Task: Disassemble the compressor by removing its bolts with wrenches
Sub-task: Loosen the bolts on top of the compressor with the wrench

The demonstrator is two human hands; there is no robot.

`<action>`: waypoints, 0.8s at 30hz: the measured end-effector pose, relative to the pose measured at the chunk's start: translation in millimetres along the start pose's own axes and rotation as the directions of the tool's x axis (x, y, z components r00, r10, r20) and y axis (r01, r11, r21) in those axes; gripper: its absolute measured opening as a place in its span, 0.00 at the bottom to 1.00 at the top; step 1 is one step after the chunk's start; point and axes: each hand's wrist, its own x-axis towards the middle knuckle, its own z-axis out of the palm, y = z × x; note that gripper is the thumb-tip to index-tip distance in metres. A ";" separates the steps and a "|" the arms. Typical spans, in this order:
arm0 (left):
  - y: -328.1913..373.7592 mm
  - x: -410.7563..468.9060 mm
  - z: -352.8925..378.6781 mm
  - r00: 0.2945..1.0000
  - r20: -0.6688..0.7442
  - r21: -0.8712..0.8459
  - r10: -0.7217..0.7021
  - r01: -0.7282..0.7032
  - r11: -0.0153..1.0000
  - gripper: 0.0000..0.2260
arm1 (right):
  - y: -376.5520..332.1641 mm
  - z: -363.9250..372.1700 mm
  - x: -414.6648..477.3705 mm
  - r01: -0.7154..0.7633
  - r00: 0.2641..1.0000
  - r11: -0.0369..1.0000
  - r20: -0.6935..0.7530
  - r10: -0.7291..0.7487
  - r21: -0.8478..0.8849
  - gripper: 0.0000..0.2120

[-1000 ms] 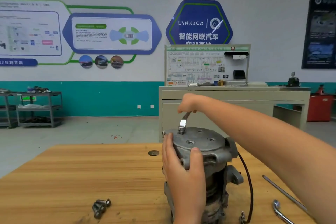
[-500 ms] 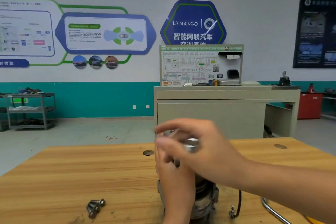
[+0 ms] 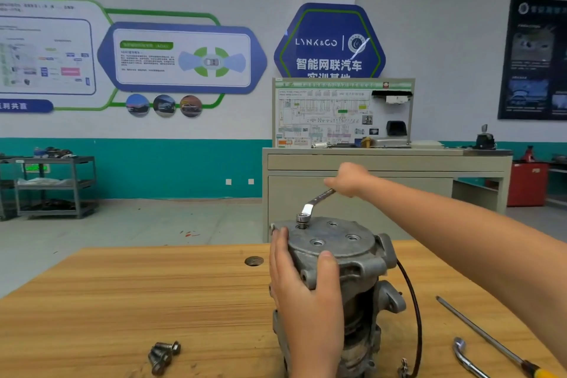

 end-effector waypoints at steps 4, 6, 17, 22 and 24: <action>1.0 1.5 -0.8 1.000 -0.005 0.003 0.025 -0.025 1.000 0.23 | -66.5 13.8 -13.0 0.241 0.963 0.959 0.163 -0.216 -0.152 0.11; 0.6 1.5 -1.1 0.999 0.001 0.003 0.049 -0.049 0.999 0.22 | -86.1 25.7 -28.2 0.373 0.921 0.907 0.192 -0.338 -0.196 0.11; -1.0 9.8 3.2 0.991 -0.020 0.003 0.129 -0.129 0.992 0.12 | -76.8 -3.7 -153.7 0.706 0.708 0.703 -0.088 -0.701 0.081 0.24; -2.1 9.1 4.8 0.990 0.038 0.010 0.138 -0.139 0.990 0.28 | -13.8 -9.6 -178.6 0.668 0.737 0.640 -0.221 -0.638 0.379 0.17; -3.2 4.4 2.2 0.997 0.001 -0.004 0.077 -0.077 0.997 0.29 | 6.4 -10.3 -180.0 0.588 0.803 0.631 -0.270 -0.532 0.505 0.15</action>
